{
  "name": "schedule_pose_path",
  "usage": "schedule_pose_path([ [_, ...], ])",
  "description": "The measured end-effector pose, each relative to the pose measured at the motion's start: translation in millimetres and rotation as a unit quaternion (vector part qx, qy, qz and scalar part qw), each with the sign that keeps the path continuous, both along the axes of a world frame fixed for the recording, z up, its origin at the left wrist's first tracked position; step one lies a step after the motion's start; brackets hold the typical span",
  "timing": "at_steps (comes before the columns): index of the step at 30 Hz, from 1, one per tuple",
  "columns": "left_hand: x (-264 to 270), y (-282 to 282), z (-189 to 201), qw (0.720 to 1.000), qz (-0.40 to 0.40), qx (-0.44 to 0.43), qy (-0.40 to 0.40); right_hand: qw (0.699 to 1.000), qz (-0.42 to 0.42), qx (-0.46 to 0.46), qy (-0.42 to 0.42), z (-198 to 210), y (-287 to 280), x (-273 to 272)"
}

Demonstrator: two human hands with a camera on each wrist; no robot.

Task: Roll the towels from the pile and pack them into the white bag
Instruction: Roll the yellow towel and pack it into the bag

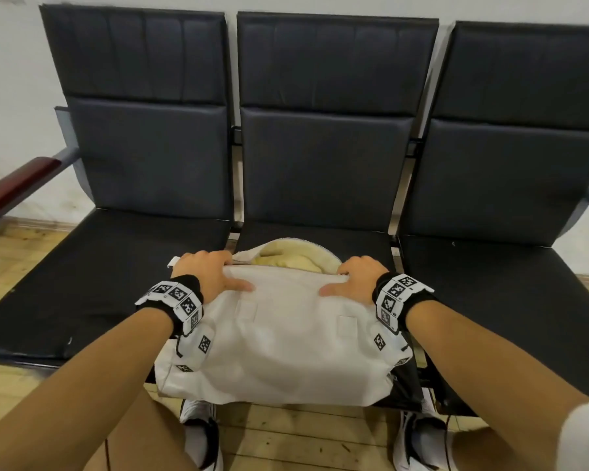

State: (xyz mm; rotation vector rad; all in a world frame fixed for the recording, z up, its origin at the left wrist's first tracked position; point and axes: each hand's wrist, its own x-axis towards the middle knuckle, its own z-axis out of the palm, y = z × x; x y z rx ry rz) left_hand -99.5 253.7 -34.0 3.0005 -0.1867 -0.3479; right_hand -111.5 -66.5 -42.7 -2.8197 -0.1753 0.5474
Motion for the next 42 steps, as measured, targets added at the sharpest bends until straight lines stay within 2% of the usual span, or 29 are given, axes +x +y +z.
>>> schedule_pose_path([
  [5,4.1,5.5,30.5,0.996,0.001,-0.035,-0.086,0.991,0.022,-0.031,-0.126,42.0,-1.4,5.4],
  [9,8.9,9.0,59.4,0.982,0.006,-0.023,-0.185,0.967,0.030,-0.105,-0.231,80.9,-1.9,6.8],
  [12,20.0,7.2,67.8,0.975,0.007,-0.015,-0.221,0.953,0.012,-0.133,-0.271,101.3,-3.8,13.4],
  [15,29.6,5.7,45.2,0.981,0.014,-0.020,-0.191,0.954,0.004,-0.171,-0.246,86.4,-6.8,22.9],
  [18,26.7,7.5,-8.3,0.997,0.022,0.005,-0.070,0.963,0.013,-0.223,-0.150,33.7,-11.8,21.0],
  [20,25.9,6.1,-29.9,0.998,0.017,0.022,-0.056,0.973,0.022,-0.201,-0.107,7.3,-18.8,12.7],
  [23,30.3,3.2,-27.9,0.998,0.019,0.038,-0.043,0.983,0.015,-0.157,-0.096,-2.4,-30.1,8.4],
  [26,33.6,0.8,-19.6,0.998,0.014,0.057,-0.037,0.986,0.003,-0.113,-0.123,6.6,-31.5,10.4],
  [30,28.0,-23.9,-12.8,0.997,-0.058,0.012,-0.056,0.992,0.005,0.017,-0.123,9.7,-21.0,9.6],
  [32,25.5,-43.6,-10.4,0.992,-0.099,-0.031,-0.066,0.993,0.048,0.015,-0.106,5.7,-12.3,14.6],
  [35,25.8,-72.4,-13.6,0.989,-0.115,-0.062,-0.067,0.992,0.088,-0.016,-0.092,-1.9,-1.6,22.5],
  [38,29.9,-84.7,-17.8,0.991,-0.124,-0.037,-0.017,0.991,0.111,-0.019,-0.066,-7.3,3.8,24.8],
  [42,32.5,-80.0,-33.1,0.989,-0.141,0.014,-0.032,0.991,0.114,-0.044,-0.055,-21.1,13.6,27.4],
])
